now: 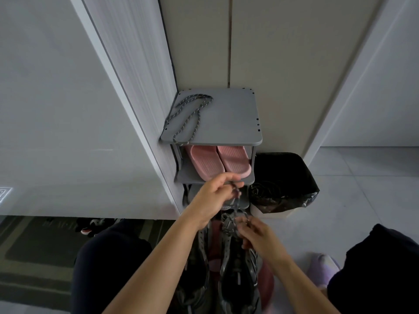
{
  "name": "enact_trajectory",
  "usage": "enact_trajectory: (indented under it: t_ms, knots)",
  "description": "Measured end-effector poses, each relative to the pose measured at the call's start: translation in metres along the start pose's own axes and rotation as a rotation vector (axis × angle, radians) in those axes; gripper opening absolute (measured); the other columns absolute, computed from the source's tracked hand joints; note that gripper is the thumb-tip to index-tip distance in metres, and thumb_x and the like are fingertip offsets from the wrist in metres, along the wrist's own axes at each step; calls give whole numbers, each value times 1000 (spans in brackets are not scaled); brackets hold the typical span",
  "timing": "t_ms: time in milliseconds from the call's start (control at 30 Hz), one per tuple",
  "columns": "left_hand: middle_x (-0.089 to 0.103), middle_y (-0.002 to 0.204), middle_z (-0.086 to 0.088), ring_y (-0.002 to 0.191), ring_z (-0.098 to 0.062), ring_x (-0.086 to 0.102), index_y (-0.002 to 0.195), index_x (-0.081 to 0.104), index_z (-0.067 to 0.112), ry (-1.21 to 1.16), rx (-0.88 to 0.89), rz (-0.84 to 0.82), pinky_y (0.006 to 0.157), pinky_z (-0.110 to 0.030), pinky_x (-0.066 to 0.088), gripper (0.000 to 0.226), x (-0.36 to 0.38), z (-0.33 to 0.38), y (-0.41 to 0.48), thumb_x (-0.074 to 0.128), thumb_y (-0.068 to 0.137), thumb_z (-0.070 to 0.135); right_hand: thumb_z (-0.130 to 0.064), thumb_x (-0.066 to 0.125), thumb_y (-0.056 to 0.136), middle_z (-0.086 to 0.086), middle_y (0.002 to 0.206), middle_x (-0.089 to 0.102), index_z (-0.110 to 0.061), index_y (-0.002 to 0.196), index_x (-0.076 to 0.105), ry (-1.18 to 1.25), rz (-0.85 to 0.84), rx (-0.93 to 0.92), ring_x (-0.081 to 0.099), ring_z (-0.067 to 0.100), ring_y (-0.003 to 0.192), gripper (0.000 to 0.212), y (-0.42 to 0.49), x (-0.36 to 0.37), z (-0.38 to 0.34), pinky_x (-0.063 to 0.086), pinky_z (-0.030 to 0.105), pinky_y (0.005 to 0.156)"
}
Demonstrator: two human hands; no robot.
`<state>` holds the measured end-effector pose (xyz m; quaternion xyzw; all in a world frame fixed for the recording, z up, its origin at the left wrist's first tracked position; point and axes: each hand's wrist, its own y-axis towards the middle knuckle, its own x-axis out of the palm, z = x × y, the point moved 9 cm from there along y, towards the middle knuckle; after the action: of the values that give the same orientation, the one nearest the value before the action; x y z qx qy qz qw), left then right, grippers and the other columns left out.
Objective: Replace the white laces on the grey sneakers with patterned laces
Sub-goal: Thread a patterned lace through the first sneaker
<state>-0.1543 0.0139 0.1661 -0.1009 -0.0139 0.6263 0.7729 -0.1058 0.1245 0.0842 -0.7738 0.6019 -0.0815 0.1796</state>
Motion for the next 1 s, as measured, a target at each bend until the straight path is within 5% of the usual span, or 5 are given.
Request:
enact_trajectory:
  t_ms: [167, 300, 433, 733, 1000]
  knots:
    - [50, 132, 7, 122, -4, 48, 133, 46, 13, 374, 88, -100, 106, -19, 37, 38, 15, 15, 6, 38, 97, 5, -16, 60, 88, -8, 61, 48, -12, 81, 61, -106, -114, -89, 44, 2, 56, 8, -2, 8, -5, 37, 15, 58]
    - [50, 130, -5, 110, -19, 56, 134, 41, 15, 858, -74, -137, 93, -30, 47, 42, -4, -32, -5, 50, 94, 19, -9, 56, 90, -5, 53, 46, -7, 77, 58, 68, 122, -86, 40, 12, 52, 13, 2, -20, 7, 34, 23, 52]
    - [53, 116, -1, 84, -21, 63, 130, 42, 21, 497, -289, 94, 68, -32, 54, 52, -15, -77, -33, 66, 84, 22, -11, 48, 94, -2, 59, 47, 4, 83, 56, 73, 127, -163, 43, 9, 57, 20, 4, -14, -4, 38, 20, 55]
    - [49, 128, -6, 115, -23, 54, 130, 42, 17, 633, -320, 58, 97, -28, 43, 56, 36, -119, -29, 66, 80, 24, -10, 48, 93, -5, 58, 49, -17, 72, 60, 221, 42, -318, 41, 3, 53, 25, -4, 7, -60, 36, 16, 55]
    - [43, 117, -4, 100, -17, 55, 125, 41, 13, 408, -444, 122, 83, -15, 41, 52, 25, -139, -32, 68, 80, 16, -50, 67, 69, -10, 60, 55, -27, 66, 67, 502, 95, -385, 46, 1, 54, 23, -17, -32, -97, 43, 14, 58]
